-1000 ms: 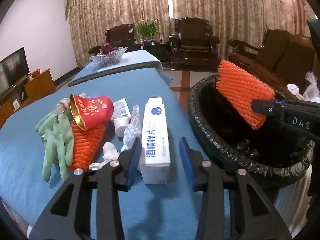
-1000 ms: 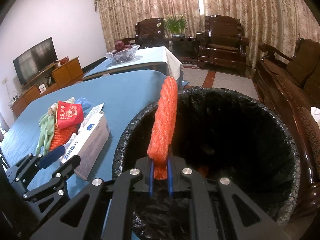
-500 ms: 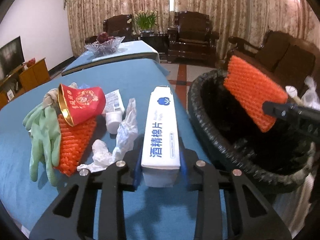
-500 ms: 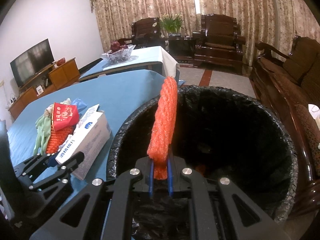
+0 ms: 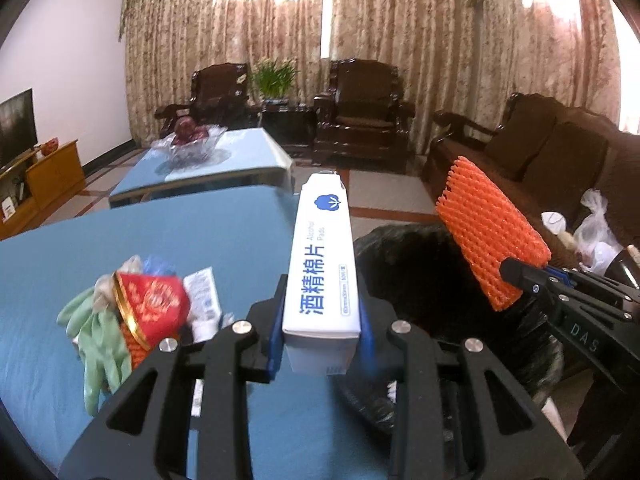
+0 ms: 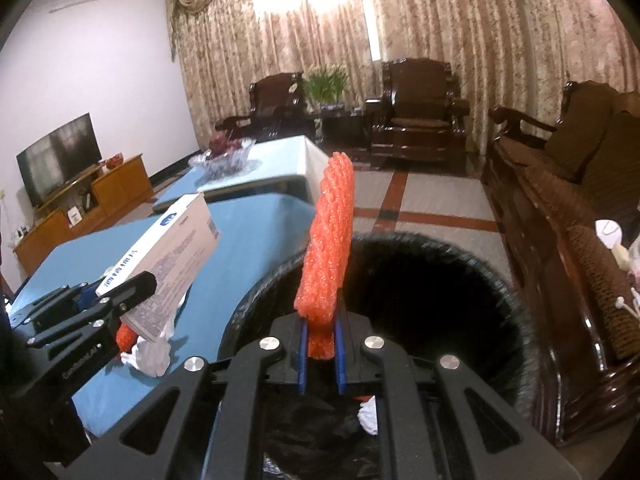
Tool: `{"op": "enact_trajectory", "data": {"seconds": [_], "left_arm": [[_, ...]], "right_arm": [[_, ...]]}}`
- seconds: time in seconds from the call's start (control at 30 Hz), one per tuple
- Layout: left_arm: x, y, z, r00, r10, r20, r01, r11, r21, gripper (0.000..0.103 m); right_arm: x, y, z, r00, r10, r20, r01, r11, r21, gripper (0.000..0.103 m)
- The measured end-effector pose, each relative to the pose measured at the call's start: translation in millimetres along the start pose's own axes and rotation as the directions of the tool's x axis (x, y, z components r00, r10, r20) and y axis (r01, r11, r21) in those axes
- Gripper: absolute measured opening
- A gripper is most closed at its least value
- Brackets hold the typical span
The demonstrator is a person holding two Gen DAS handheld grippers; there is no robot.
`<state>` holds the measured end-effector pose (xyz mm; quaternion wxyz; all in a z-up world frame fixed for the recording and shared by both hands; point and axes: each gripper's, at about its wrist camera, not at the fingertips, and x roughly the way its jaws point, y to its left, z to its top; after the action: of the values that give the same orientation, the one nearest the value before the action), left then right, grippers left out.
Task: Collect trash
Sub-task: 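Move both tools over the bin and open them to drop the box and foam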
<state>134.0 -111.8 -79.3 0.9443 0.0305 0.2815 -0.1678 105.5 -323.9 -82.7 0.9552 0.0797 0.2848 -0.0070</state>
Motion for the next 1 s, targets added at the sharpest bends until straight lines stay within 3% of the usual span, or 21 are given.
{"op": "enact_trajectory", "data": {"seconds": [0.3, 0.6, 0.77, 0.8, 0.87, 0.93, 1.0], "left_arm": [[8, -37, 18, 0.997, -0.080, 0.004, 0.080, 0.997, 0.010, 0.029], [45, -77, 16, 0.985, -0.156, -0.069, 0.159, 0.987, 0.032, 0.030], [58, -82, 16, 0.980, -0.172, -0.097, 0.176, 0.984, 0.033, 0.036], [58, -82, 17, 0.980, -0.174, -0.097, 0.178, 0.984, 0.031, 0.047], [56, -77, 15, 0.982, -0.168, -0.084, 0.171, 0.985, 0.023, 0.057], [53, -73, 15, 0.985, -0.158, -0.075, 0.161, 0.987, 0.022, 0.064], [48, -68, 17, 0.988, -0.144, -0.061, 0.146, 0.989, 0.022, 0.072]], "right_arm": [[-19, -30, 10, 0.997, -0.073, 0.018, 0.073, 0.997, 0.023, 0.011], [-11, -70, -6, 0.989, -0.141, -0.040, 0.144, 0.987, 0.074, 0.011], [3, -87, -15, 0.984, -0.157, -0.079, 0.165, 0.981, 0.103, 0.015], [4, -89, -16, 0.983, -0.163, -0.084, 0.171, 0.979, 0.106, 0.017], [5, -93, -19, 0.980, -0.177, -0.088, 0.186, 0.976, 0.114, 0.037], [3, -93, -20, 0.977, -0.198, -0.080, 0.207, 0.971, 0.118, 0.066], [-1, -90, -19, 0.974, -0.217, -0.059, 0.223, 0.968, 0.114, 0.086]]}}
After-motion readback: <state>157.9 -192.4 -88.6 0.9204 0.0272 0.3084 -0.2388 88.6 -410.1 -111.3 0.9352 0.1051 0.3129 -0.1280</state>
